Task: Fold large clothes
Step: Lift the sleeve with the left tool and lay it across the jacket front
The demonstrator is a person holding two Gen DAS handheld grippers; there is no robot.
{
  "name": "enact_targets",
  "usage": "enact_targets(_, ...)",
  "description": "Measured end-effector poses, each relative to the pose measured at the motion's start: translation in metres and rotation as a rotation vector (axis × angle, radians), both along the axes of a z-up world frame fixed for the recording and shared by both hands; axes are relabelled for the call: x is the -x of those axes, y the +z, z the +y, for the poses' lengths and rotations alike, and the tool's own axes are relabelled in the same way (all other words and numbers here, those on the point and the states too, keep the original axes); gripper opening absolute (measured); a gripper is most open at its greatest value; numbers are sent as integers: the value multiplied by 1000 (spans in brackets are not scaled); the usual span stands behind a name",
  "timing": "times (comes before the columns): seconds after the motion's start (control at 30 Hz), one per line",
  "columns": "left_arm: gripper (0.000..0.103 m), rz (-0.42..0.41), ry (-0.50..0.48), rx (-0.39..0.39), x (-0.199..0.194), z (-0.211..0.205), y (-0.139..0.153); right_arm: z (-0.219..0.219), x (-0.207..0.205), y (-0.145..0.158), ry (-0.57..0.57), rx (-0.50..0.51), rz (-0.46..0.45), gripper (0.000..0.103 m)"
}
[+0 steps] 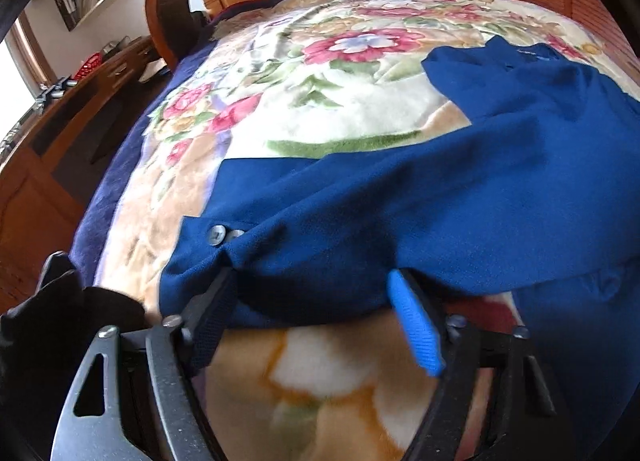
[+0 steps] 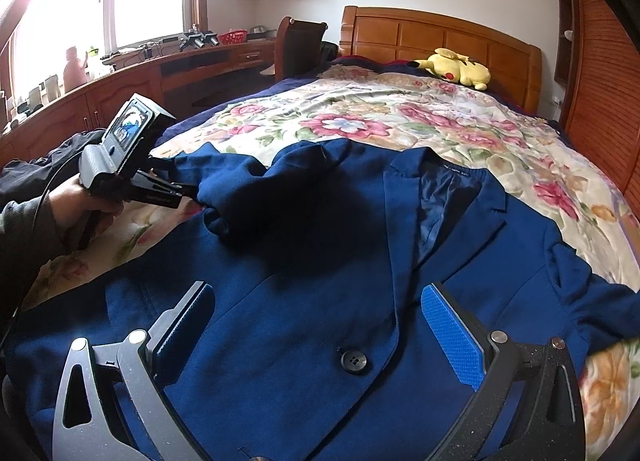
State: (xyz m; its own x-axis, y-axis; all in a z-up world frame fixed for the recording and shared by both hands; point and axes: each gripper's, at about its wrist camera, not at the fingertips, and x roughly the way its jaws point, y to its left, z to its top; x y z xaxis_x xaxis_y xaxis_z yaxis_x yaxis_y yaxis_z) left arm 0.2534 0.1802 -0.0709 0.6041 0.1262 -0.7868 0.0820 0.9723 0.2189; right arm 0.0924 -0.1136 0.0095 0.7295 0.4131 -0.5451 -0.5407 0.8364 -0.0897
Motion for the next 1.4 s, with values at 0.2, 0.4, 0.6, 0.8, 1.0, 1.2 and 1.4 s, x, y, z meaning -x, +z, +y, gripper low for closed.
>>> enact_targets(0.2, 18, 17, -18, 56, -6, -6, 1, 0, 1, 0, 1, -1, -4, 103)
enact_targets(0.4, 2, -80, -5, 13, 9, -21, 38, -3, 3, 5, 4, -17, -12, 103)
enact_targets(0.6, 2, -213, -74, 24, 37, -57, 108, -17, 6, 14, -12, -31, -36, 103)
enact_targets(0.8, 2, -285, -211, 33, 70, -120, 153, -48, 5, 26, -74, -77, -52, 103)
enact_targets(1.0, 2, -297, -304, 67, 89, -169, 169, -67, 17, 35, -112, -110, -81, 103)
enact_targets(1.2, 2, -296, -326, 91, 103, -197, 164, -75, 27, 34, -119, -124, -90, 103)
enact_targets(1.4, 2, -260, -326, 120, 114, -213, 149, -85, 33, 35, -130, -115, -93, 103)
